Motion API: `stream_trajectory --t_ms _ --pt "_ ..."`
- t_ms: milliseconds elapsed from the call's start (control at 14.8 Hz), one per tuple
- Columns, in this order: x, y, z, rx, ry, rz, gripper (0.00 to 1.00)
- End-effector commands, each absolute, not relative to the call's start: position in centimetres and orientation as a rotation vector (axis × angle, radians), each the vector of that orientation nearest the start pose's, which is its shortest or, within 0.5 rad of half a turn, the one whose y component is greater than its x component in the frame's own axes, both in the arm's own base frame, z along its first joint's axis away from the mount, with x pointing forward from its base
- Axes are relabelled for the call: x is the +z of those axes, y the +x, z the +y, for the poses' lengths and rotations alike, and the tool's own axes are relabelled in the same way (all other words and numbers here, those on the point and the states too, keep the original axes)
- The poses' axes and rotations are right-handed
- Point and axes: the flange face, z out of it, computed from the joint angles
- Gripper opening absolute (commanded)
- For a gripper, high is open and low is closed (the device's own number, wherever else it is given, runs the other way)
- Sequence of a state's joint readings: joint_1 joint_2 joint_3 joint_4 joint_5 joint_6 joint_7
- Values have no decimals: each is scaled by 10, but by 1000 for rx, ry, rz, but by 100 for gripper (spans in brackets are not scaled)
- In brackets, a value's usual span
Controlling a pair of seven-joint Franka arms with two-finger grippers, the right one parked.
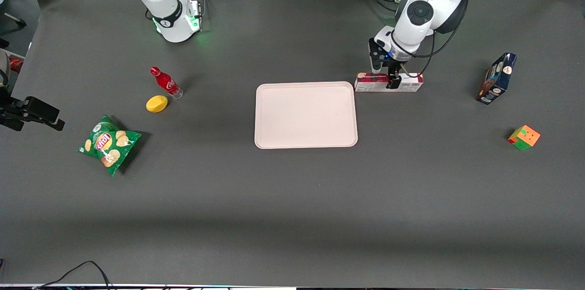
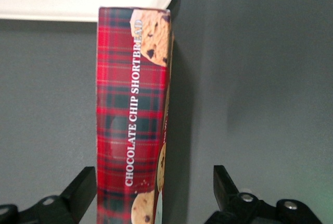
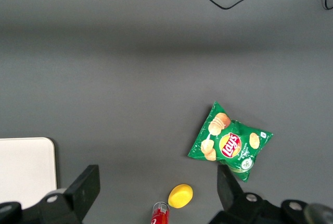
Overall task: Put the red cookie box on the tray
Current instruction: 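Lower the left gripper and close it on the cookie box end, then lift the cookie box upright with the left gripper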
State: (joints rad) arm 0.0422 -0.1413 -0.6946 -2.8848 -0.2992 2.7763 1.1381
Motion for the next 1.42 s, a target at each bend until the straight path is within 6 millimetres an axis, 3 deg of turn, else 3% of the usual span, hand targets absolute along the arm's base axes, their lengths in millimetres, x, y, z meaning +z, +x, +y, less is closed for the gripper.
stream_trajectory --t_ms 0,203,271,339,745,948,1083,1354 --pt "206 275 -171 -22 -2293 2146 82" --pt "204 277 -168 -22 -2298 2147 37" --pt "204 278 -166 -20 -2304 2143 25" --pt "205 279 -166 -25 -2298 2145 20" --pt "219 310 -145 -97 -2346 2086 14" --pt "236 348 -105 -167 -2333 2096 14" --pt "256 379 -81 -142 -2369 2151 14" --pt "328 426 -80 -75 -2329 2265 12"
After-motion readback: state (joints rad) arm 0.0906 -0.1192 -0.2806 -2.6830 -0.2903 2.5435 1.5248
